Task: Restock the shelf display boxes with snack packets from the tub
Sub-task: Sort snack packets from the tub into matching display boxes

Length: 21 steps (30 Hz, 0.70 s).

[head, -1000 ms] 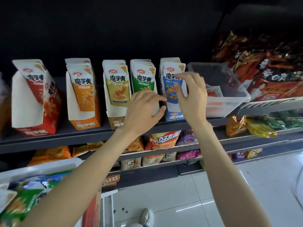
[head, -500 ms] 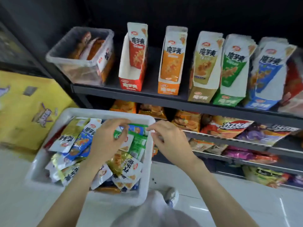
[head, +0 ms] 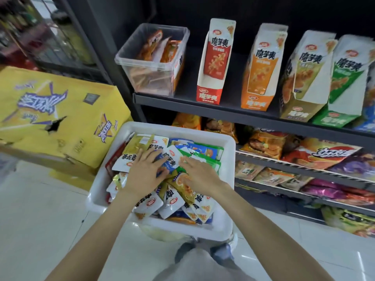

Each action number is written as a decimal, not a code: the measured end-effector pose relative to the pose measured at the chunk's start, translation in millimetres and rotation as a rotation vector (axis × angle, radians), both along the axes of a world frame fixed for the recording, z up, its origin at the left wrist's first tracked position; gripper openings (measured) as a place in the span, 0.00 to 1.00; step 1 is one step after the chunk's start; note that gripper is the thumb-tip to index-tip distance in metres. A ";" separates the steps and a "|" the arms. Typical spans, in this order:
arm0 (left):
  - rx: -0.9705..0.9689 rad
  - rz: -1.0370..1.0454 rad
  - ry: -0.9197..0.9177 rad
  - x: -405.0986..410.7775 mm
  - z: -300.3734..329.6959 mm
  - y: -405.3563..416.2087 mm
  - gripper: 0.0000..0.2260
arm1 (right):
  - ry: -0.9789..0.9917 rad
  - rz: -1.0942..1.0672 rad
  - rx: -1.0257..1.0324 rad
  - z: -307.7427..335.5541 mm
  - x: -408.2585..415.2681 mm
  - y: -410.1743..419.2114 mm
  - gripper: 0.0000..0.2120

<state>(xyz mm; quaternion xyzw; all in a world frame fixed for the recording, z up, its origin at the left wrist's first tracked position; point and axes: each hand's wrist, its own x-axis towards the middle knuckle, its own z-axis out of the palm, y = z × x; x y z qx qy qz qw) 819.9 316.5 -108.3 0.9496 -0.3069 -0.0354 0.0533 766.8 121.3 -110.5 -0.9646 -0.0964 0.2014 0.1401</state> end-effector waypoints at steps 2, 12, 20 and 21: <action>-0.006 -0.006 0.006 0.3 0.9 -1.7 0.21 | -0.004 -0.018 -0.027 -1.7 -5.6 -5.1 0.26; -0.321 0.152 0.347 6.4 40.2 -24.6 0.22 | -0.194 -0.563 0.605 22.1 -16.9 -14.7 0.26; -0.729 -0.012 0.665 -13.2 81.2 -59.7 0.17 | -0.207 -0.654 0.925 84.7 -37.9 -65.6 0.04; -0.737 -0.049 0.680 -14.2 84.1 -66.8 0.17 | -0.240 -0.667 0.923 88.3 -41.4 -73.1 0.04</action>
